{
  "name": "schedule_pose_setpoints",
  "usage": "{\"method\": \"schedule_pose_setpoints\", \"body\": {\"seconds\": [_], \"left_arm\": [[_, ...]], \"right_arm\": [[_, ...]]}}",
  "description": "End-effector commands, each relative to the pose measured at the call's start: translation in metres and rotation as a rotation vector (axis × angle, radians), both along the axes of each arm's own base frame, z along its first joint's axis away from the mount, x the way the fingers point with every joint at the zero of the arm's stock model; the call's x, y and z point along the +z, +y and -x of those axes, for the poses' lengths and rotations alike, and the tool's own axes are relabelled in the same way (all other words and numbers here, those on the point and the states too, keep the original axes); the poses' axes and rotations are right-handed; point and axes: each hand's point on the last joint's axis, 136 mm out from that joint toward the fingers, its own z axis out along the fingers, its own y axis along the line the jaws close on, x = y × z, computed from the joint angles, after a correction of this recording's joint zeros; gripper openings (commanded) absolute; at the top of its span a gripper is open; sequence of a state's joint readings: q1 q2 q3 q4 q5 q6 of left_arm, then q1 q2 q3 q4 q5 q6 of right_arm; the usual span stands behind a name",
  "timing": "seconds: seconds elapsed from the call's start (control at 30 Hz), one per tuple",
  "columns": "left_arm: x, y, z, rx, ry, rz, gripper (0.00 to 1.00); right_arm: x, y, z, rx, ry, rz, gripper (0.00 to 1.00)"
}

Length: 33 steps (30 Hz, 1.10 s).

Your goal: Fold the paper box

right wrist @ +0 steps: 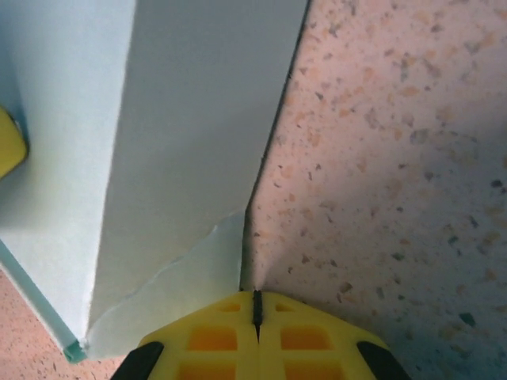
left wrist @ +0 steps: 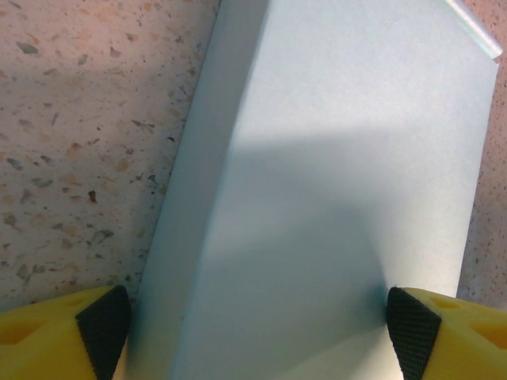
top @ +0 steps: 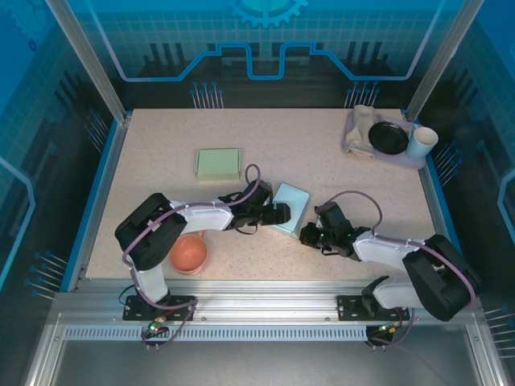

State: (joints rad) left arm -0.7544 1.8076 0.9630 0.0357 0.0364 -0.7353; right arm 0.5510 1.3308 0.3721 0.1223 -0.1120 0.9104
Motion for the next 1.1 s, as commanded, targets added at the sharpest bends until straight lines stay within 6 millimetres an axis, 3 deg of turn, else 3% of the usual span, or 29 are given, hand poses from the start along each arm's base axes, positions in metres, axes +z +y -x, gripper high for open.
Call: {"method": "schedule_pose_setpoints", "body": {"seconds": [0.0,0.3,0.63,1.07], "left_arm": [[-0.015,-0.008,0.012,-0.013,0.062,-0.011,0.88],[-0.016,-0.056,0.047,-0.101,0.150,0.158,0.87],[0.005,-0.115,0.088,-0.198,0.225,0.331,0.87],[0.010,-0.136,0.098,-0.139,0.228,0.328,0.87]], "right_arm": [[-0.013,0.009,0.010,0.024,0.065,-0.026,0.04],[-0.022,0.015,0.002,0.024,0.082,-0.026,0.03],[-0.013,0.023,-0.003,0.029,0.038,-0.100,0.03],[0.027,0.021,-0.019,-0.108,-0.033,-0.186,0.02]]}}
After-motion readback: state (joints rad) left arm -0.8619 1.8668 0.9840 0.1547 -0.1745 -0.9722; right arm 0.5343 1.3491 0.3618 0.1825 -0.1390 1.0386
